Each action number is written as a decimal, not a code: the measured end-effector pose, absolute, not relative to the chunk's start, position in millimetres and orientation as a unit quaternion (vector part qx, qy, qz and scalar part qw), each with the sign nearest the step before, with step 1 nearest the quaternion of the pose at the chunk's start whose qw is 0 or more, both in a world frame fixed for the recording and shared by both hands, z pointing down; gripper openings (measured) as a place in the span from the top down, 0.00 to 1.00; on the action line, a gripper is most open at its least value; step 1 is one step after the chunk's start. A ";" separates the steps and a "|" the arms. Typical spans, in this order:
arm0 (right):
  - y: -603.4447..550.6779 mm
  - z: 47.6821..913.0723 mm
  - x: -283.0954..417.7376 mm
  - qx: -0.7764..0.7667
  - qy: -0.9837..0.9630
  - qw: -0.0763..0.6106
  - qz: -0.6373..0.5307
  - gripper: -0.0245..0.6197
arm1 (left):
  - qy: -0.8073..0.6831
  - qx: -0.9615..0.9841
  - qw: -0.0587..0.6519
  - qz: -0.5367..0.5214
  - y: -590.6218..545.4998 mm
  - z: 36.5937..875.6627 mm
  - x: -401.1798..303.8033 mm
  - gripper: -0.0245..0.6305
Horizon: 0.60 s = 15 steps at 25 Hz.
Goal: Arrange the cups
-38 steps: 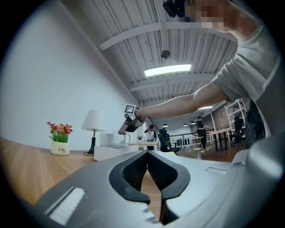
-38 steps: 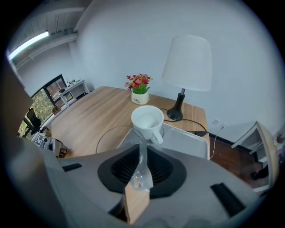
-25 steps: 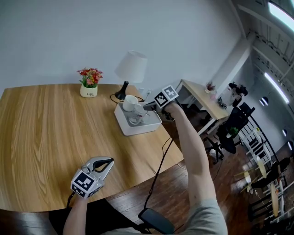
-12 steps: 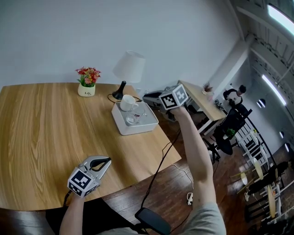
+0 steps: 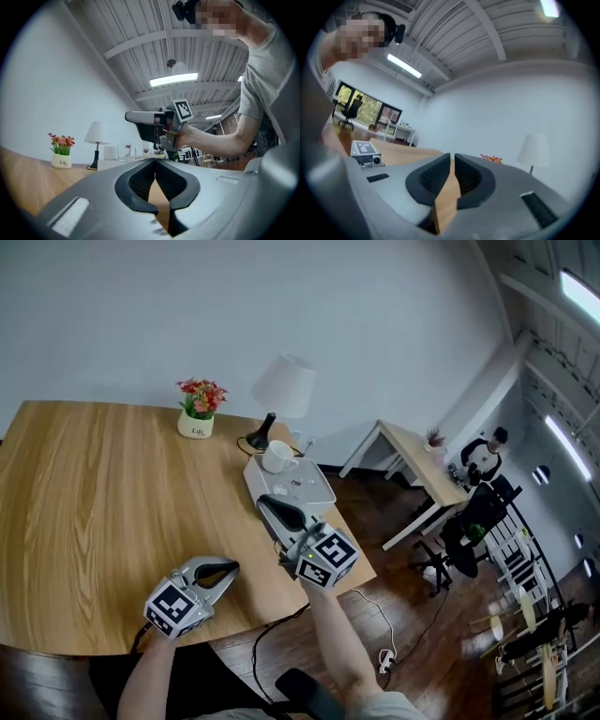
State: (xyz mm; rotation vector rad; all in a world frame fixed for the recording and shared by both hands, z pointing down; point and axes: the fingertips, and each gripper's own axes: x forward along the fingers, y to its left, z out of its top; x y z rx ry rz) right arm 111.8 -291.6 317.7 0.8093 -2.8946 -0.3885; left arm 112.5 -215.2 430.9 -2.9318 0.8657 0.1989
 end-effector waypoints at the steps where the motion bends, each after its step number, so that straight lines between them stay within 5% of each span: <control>1: -286.3 328.7 116.2 0.272 -0.957 0.030 -0.101 0.92 | 0.282 -0.956 0.038 0.063 -215.5 431.7 112.3 0.95; 15: -255.7 411.0 129.4 0.313 -0.944 -0.063 -0.089 0.92 | 0.287 -0.955 0.039 0.062 -215.6 434.4 106.9 0.95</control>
